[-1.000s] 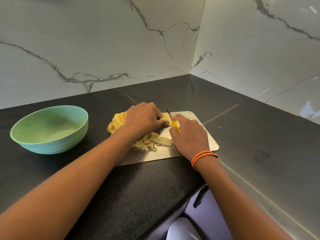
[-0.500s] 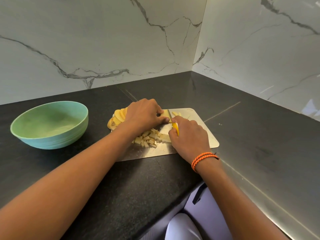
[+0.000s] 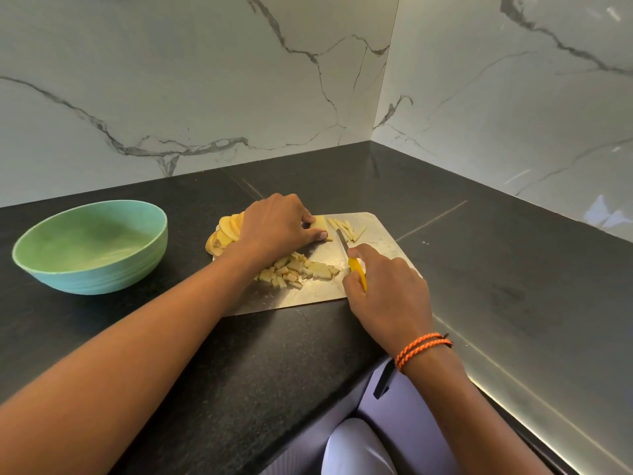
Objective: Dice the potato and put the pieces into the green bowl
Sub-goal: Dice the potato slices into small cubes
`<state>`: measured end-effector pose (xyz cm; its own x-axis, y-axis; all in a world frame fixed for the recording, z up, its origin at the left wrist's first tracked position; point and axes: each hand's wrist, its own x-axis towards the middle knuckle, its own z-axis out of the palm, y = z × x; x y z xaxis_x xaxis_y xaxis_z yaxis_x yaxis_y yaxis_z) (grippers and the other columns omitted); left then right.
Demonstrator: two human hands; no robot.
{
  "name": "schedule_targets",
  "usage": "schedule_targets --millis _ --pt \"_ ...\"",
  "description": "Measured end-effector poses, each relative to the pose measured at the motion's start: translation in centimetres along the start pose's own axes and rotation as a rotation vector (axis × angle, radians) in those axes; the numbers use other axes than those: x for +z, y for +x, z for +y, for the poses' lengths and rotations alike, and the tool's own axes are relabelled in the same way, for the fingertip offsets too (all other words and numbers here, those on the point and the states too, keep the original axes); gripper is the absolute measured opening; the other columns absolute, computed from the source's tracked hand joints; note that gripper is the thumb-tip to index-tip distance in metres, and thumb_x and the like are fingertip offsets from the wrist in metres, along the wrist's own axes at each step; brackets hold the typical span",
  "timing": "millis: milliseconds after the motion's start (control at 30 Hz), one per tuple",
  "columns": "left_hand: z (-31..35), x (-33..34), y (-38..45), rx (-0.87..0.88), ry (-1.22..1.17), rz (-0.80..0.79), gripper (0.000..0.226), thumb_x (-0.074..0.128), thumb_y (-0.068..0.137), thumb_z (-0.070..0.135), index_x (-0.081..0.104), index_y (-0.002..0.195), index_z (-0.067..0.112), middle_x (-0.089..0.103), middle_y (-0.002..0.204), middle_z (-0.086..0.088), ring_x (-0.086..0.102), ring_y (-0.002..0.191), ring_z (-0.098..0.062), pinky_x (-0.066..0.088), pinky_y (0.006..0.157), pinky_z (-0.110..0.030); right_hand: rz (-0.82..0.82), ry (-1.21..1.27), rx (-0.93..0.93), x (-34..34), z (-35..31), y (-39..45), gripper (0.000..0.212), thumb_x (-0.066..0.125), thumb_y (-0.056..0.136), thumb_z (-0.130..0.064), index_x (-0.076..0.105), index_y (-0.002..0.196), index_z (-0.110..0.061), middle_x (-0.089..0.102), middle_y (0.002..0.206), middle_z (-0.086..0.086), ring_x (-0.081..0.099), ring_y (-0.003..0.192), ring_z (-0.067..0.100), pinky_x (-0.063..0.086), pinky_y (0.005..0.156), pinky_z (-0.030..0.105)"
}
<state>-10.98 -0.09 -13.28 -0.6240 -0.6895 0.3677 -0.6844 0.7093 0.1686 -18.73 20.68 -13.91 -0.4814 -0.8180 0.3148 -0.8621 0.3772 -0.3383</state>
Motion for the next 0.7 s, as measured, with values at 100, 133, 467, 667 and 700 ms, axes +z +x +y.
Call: schedule_targets --millis 100,133,467,667,700 --pt "-0.1 0.0 0.0 0.007 0.003 -0.009 0.055 0.068 0.085 0.075 0.079 0.121 0.035 0.077 0.115 0.015 0.068 0.092 -0.01 0.051 0.062 -0.026 0.044 0.035 0.006 0.2 -0.4 0.7 0.043 0.045 0.103 -0.036 0.05 0.145 -0.031 0.06 0.085 -0.003 0.052 0.077 0.016 0.039 0.062 0.031" --pt "-0.1 -0.1 0.1 0.018 0.008 -0.021 0.054 0.067 0.086 0.075 0.079 0.121 0.035 0.077 0.115 0.016 0.069 0.092 -0.01 0.052 0.063 -0.027 0.066 0.047 0.015 0.3 -0.5 1.1 0.042 0.046 0.102 -0.034 0.051 0.143 -0.031 0.061 0.084 -0.002 0.054 0.078 0.018 0.04 0.063 0.032" --pt "-0.5 0.1 0.3 0.028 0.026 -0.024 0.044 0.066 0.089 0.072 0.08 0.115 0.039 0.079 0.108 0.016 0.07 0.094 -0.014 0.059 0.072 -0.035 0.042 0.026 -0.025 2.1 -1.9 5.5 0.038 0.047 0.099 -0.031 0.057 0.136 -0.027 0.067 0.106 0.011 0.06 0.099 0.031 0.043 0.075 0.039" --pt "-0.5 0.0 0.3 0.028 0.03 -0.044 0.044 0.066 0.089 0.072 0.082 0.11 0.037 0.079 0.104 0.014 0.07 0.089 -0.014 0.057 0.067 -0.032 0.049 -0.001 -0.026 2.5 -1.7 5.6 0.035 0.047 0.1 -0.033 0.059 0.132 -0.027 0.066 0.105 0.008 0.061 0.096 0.029 0.045 0.074 0.038" --pt "-0.5 0.0 0.3 0.027 0.035 -0.044 0.044 0.066 0.089 0.072 0.082 0.11 0.037 0.079 0.104 0.013 0.07 0.089 -0.014 0.056 0.066 -0.031 0.037 -0.003 -0.025 2.5 -1.7 5.7 0.035 0.048 0.1 -0.033 0.059 0.133 -0.028 0.066 0.107 0.008 0.061 0.098 0.029 0.043 0.074 0.037"
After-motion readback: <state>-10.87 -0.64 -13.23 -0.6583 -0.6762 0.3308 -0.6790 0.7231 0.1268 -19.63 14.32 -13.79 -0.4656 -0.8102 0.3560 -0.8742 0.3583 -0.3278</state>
